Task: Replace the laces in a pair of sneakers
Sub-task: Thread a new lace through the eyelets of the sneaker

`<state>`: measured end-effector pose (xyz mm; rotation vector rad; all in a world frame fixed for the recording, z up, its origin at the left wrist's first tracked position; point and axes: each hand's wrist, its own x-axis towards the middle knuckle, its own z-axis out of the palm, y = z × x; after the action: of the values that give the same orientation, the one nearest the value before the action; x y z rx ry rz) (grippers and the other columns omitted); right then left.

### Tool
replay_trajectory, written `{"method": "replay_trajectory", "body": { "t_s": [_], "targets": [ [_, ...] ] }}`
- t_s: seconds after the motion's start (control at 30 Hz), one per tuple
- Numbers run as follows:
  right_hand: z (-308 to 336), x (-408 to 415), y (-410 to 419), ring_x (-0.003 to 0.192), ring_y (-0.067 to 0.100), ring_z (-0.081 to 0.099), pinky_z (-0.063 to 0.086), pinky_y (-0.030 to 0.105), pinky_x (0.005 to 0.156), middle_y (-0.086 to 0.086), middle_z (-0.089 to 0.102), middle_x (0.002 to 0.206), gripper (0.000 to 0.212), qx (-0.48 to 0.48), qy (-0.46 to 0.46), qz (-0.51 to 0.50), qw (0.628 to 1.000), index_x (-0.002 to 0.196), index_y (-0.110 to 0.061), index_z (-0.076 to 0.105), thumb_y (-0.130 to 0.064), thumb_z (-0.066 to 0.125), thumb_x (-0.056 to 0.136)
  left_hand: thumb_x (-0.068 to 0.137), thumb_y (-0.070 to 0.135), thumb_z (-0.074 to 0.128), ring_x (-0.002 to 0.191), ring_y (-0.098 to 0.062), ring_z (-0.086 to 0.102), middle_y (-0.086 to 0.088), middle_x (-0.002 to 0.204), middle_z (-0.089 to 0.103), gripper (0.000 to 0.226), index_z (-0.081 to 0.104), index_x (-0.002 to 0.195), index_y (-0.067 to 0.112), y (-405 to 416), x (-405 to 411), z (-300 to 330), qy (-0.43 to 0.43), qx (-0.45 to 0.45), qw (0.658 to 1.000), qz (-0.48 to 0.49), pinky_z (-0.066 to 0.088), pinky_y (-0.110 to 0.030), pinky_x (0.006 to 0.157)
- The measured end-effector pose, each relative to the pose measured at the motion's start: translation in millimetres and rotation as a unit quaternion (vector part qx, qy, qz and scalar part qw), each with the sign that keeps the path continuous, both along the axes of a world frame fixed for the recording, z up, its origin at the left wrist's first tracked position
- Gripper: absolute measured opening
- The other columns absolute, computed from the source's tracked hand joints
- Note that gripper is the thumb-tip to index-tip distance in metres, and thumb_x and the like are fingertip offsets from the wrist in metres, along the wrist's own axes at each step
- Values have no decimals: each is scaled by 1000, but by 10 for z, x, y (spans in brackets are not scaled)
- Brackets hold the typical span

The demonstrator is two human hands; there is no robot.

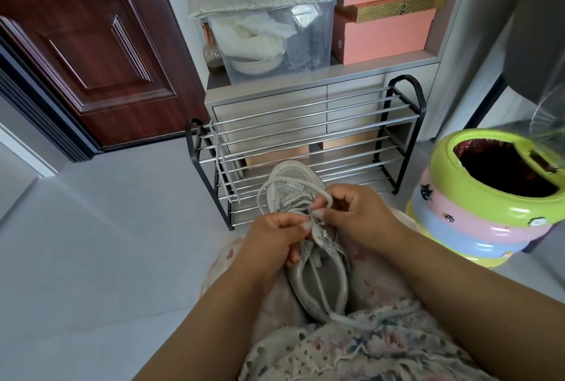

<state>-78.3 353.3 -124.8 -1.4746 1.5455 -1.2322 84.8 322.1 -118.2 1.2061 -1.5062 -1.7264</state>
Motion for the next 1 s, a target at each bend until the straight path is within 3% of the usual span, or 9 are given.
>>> {"method": "replay_trajectory", "body": {
  "t_s": [0.37,0.43,0.57,0.7,0.8,0.93,1.0],
  "targets": [
    [-35,48,-4,52,14,56,48,23,51,6,64,63,14,18,-158,7,987,76,-11,63,-7,77,74,89,5,63,32,-5,38,5,40,52,7,68,88,1,22,10,3,-2,-34,999,7,32,-14,36],
    [-5,52,17,60,15,56,47,26,59,5,62,69,22,32,-139,35,989,81,-12,62,-15,80,70,87,3,64,32,-5,37,3,42,52,6,67,82,3,28,-9,-1,7,-28,999,28,32,-15,35],
    [19,81,44,62,-2,49,41,14,60,-10,54,73,47,47,-10,73,996,92,-18,55,-16,89,60,83,-5,65,30,-6,37,-1,52,57,10,65,80,4,31,-36,1,28,2,997,75,31,-16,33],
    [-29,37,14,62,-1,49,42,18,60,-8,54,75,48,55,-41,69,995,97,-17,54,-2,80,60,82,-11,63,32,-4,39,-4,58,57,14,64,81,3,36,-20,6,55,9,995,79,30,-14,33],
    [-43,-12,11,68,8,53,44,20,60,-4,57,77,43,62,-115,69,989,95,-14,55,-4,67,55,80,-13,58,32,-3,40,-10,62,60,18,60,78,5,50,38,21,148,46,983,98,28,-12,32],
    [-41,-23,18,66,8,54,44,16,56,-3,59,76,40,72,-174,81,979,90,-12,56,-1,64,53,71,-6,51,29,-3,32,-10,57,60,20,61,70,11,-79,189,28,344,122,917,160,24,-13,33],
    [-49,-29,1,68,10,55,45,16,57,-2,59,77,41,75,-174,84,978,90,-12,57,1,62,52,73,-10,48,32,-6,33,-9,55,57,24,63,69,9,-112,212,26,315,103,927,178,25,-16,35]
  ]
}}
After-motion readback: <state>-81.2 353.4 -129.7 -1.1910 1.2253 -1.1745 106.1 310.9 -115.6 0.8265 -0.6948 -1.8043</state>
